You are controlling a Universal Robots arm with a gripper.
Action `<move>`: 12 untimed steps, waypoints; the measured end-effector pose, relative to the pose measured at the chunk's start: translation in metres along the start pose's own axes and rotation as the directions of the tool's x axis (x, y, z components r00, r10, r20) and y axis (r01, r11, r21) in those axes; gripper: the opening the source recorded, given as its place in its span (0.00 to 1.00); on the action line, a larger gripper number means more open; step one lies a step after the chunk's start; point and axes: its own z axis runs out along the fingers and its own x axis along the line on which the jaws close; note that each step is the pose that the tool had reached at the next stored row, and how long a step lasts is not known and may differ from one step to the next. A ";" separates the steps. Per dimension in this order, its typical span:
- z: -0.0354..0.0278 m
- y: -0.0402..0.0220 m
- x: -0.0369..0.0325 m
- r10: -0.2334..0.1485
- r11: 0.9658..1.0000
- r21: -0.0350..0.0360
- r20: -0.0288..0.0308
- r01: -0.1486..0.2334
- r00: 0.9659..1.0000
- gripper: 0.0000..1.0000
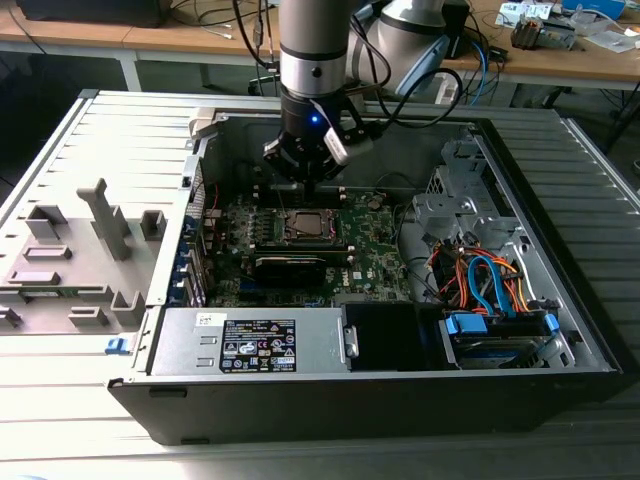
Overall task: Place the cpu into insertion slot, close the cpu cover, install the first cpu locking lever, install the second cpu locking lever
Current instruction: 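Install the first cpu locking lever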
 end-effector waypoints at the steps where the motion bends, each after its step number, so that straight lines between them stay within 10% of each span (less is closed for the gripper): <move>1: 0.0000 0.0000 0.0002 0.000 1.000 0.000 0.000 0.000 1.000 0.11; 12: -0.0001 0.0002 0.0039 0.000 1.000 0.000 0.000 0.000 1.000 0.11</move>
